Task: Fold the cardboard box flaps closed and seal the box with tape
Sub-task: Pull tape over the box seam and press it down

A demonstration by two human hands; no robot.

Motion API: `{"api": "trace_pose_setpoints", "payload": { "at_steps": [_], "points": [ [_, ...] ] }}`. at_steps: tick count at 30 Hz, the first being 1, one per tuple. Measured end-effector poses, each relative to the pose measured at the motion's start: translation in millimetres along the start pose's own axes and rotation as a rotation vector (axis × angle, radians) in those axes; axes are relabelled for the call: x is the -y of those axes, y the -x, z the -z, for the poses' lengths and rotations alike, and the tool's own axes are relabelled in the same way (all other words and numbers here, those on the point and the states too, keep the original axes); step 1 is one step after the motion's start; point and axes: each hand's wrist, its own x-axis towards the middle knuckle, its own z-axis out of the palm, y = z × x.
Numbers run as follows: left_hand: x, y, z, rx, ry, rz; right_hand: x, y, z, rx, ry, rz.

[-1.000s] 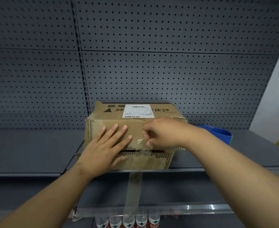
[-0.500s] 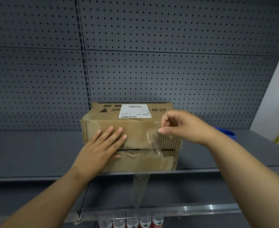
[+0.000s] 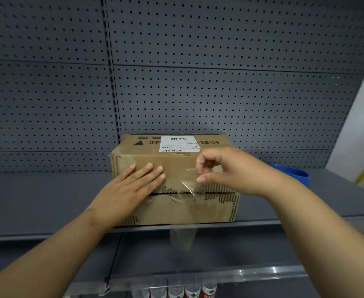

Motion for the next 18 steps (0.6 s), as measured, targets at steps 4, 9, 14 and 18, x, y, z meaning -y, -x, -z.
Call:
{"api": "trace_pose_setpoints", "payload": {
  "at_steps": [4,9,14,18],
  "points": [
    [-1,3,-3,-0.01,0.011,-0.005,11,-4,2,-0.001,0.181,-0.006],
    [-11,10,-12,-0.052,-0.006,0.104,18,-14,-2,-0.023,0.208,-0.001],
    [-20,14,-16,-0.094,-0.004,0.163,19,-25,-2,-0.012,0.176,0.012],
    [-26,16,-19,-0.104,-0.003,0.253,22,-27,0,0.036,0.103,-0.019]
  ]
}}
